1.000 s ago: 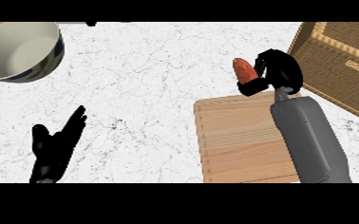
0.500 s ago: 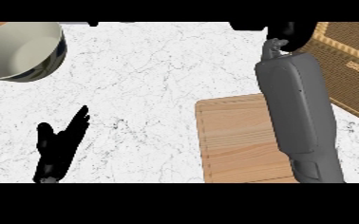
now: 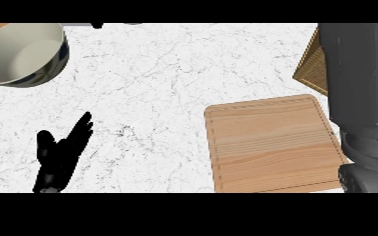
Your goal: Pick the sweet potato from the cutting board and place it in the basket
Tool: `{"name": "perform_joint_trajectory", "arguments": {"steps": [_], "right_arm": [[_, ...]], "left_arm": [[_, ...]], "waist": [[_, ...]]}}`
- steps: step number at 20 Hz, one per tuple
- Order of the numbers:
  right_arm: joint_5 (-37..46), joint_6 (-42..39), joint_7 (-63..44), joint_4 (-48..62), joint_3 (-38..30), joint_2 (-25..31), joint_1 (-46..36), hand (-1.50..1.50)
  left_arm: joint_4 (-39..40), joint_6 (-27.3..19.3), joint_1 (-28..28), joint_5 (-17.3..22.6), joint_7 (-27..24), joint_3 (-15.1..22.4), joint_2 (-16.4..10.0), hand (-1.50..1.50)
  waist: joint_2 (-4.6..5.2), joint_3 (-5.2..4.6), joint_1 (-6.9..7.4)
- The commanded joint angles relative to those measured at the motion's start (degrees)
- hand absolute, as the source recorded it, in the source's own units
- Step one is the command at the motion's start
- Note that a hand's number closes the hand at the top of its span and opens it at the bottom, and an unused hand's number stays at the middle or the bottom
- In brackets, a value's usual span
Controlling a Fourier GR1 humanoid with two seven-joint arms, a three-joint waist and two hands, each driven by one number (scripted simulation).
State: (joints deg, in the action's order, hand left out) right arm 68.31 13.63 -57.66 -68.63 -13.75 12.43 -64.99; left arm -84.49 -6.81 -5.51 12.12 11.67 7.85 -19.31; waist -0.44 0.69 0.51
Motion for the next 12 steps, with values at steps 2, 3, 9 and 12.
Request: {"name": "perform_joint_trajectory", "arguments": {"steps": [2, 3, 9, 12], "right_arm": [[-0.6, -1.3, -2.0, 3.6, -3.9, 5.2, -3.7, 1.50], [-0.8, -1.6, -0.4, 7.0, -5.0, 7.6, -5.0, 1.50], [-2.8, -0.1, 5.2, 13.7, -6.6, 11.5, -3.3, 1.50], [-6.0, -1.2, 9.8, 15.0, -8.4, 14.5, -1.3, 1.50]], "left_arm": [[3.6, -0.7, -1.7, -0.7, 2.3, 0.7, 1.5, 0.00], [0.3, 1.0, -0.8, 1.3, 5.9, -0.3, -0.6, 0.00], [6.8, 1.1, -1.0, -1.6, -0.7, 0.6, 1.9, 0.00], [4.8, 0.1, -1.6, -1.9, 1.1, 0.5, 2.2, 0.00]], "waist": [[0.57, -0.71, -0.07], [0.66, -0.68, 0.33], [1.00, -0.73, 0.28], [0.79, -0.68, -0.01]]}}
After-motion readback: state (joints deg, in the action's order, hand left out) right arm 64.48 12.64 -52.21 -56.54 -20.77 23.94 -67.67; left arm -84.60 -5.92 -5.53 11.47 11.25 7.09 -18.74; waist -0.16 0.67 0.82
